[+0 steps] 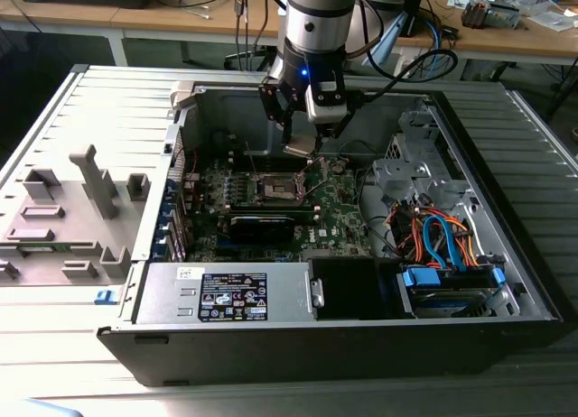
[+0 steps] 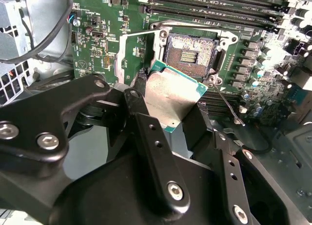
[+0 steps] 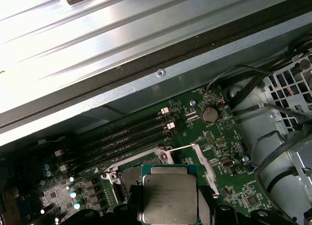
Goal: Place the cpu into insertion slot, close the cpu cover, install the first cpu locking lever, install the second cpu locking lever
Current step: 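Place the cpu into insertion slot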
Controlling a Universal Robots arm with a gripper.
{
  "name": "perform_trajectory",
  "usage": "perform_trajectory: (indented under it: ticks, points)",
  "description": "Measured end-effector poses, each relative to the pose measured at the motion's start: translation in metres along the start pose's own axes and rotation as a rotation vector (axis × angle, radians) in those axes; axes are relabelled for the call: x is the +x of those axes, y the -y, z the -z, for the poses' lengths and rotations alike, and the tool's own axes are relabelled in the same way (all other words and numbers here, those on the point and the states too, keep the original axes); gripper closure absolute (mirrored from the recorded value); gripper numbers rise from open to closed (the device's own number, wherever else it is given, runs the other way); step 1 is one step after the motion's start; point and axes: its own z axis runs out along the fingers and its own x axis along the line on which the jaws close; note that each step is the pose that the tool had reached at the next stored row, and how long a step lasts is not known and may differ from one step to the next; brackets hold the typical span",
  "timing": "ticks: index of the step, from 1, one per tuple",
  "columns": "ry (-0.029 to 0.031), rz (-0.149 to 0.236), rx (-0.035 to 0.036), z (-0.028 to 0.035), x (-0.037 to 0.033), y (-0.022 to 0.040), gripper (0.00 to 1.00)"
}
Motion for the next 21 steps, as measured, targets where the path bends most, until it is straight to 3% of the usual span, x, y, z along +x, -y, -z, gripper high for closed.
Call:
perform_trajectory:
  ticks: [21]
  points:
    - [0.0014,-0.019,-0.0003,-0.0007,0.0,0.0001,0.46]
